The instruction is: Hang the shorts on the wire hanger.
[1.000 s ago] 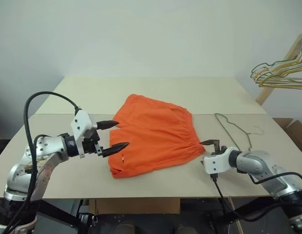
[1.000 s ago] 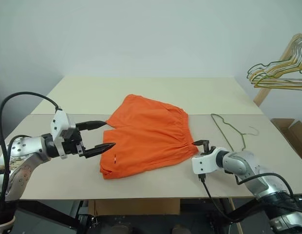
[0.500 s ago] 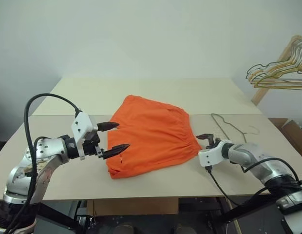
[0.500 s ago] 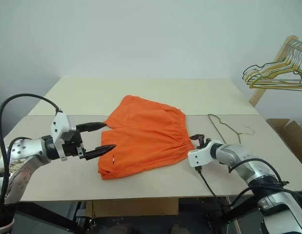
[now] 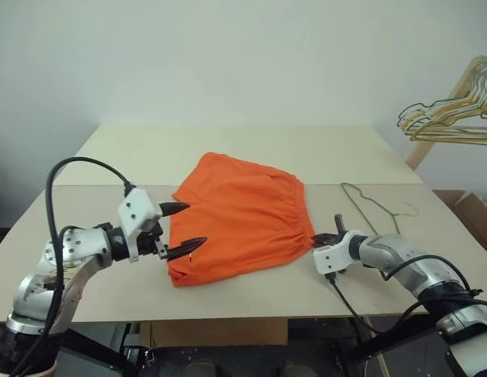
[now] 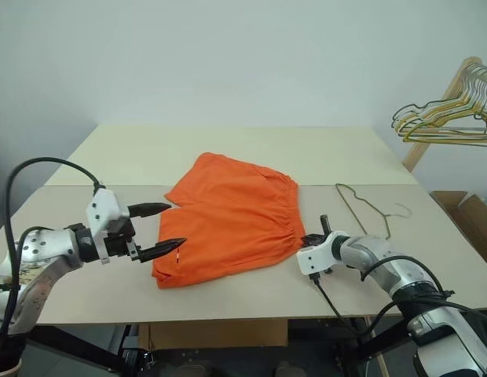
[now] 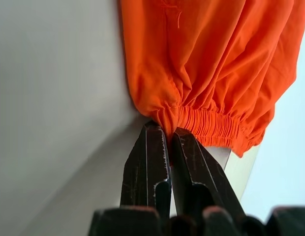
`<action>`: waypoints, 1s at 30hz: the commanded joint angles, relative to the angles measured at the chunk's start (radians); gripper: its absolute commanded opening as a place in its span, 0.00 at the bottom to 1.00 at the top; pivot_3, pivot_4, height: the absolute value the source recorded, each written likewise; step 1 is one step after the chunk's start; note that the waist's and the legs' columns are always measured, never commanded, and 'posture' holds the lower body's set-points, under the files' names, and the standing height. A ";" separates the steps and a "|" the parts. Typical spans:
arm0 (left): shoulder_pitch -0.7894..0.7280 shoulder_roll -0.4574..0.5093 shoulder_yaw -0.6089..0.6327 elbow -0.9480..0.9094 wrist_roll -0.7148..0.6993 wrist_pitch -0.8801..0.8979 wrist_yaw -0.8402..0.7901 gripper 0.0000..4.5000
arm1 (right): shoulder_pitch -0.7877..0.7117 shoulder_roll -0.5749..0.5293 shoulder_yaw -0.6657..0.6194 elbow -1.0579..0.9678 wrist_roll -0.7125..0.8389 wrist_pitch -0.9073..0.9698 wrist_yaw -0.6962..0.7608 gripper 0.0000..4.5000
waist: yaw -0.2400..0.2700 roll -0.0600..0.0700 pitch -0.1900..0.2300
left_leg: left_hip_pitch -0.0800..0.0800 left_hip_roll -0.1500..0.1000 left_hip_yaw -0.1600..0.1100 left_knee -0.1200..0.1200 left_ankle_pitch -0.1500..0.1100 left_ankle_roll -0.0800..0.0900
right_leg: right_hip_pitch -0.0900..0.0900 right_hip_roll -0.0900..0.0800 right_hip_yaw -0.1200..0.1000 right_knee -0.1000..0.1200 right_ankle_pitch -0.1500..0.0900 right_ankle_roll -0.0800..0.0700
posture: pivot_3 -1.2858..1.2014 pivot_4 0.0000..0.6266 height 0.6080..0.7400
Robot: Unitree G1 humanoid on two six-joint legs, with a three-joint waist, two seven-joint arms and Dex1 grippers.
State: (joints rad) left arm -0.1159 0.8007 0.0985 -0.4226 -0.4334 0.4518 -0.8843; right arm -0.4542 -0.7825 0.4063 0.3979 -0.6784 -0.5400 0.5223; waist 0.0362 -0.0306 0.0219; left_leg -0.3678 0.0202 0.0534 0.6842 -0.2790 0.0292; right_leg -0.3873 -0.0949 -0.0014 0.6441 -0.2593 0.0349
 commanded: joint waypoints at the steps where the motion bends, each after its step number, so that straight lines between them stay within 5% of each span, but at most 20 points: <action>1: 0.015 0.049 -0.072 0.006 0.152 -0.118 -0.006 1.00 | 0.012 -0.022 -0.046 -0.101 0.079 0.020 0.057 0.01 | 0.002 0.001 0.001 | 0.000 0.000 0.000 0.000 0.000 0.000 | 0.000 0.000 0.000 0.000 0.000 0.000 | 0.57 0.00 1.00; 5: 0.047 0.128 -0.187 0.073 0.381 -0.301 -0.009 1.00 | 0.044 -0.030 -0.063 -0.193 0.139 0.071 0.130 0.01 | 0.004 0.002 0.001 | 0.000 0.000 0.001 -0.001 0.000 0.000 | 0.000 0.000 0.000 -0.001 0.000 0.000 | 0.56 0.00 1.00; 13: 0.059 0.258 -0.246 0.160 0.535 -0.442 -0.096 1.00 | 0.055 -0.036 -0.073 -0.238 0.147 0.110 0.153 0.01 | 0.003 0.004 0.002 | 0.000 0.001 0.003 -0.002 0.000 0.000 | -0.002 0.000 0.000 -0.001 0.000 0.000 | 0.56 0.00 1.00; 24: 0.028 0.197 -0.299 0.207 0.675 -0.404 -0.060 1.00 | 0.077 -0.048 -0.078 -0.278 0.156 0.135 0.159 0.01 | 0.005 0.005 0.003 | 0.000 0.001 0.005 -0.002 0.000 0.000 | -0.002 0.000 0.001 0.000 0.000 0.000 | 0.55 0.00 1.00; 30: 0.007 0.181 -0.309 0.254 0.759 -0.417 -0.026 0.65 | 0.083 -0.055 -0.083 -0.292 0.165 0.140 0.167 0.00 | 0.004 0.006 0.002 | 0.001 0.001 0.005 -0.002 0.000 0.000 | -0.001 0.000 0.001 0.001 0.000 0.000 | 0.55 0.00 1.00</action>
State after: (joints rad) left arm -0.0971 0.9808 -0.2115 -0.1958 0.2887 0.0368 -0.9276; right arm -0.3659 -0.8191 0.3707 0.1421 -0.5352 -0.4077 0.6882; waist 0.0407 -0.0248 0.0238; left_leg -0.3671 0.0217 0.0583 0.6825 -0.2790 0.0293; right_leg -0.3888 -0.0943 -0.0004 0.6451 -0.2593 0.0350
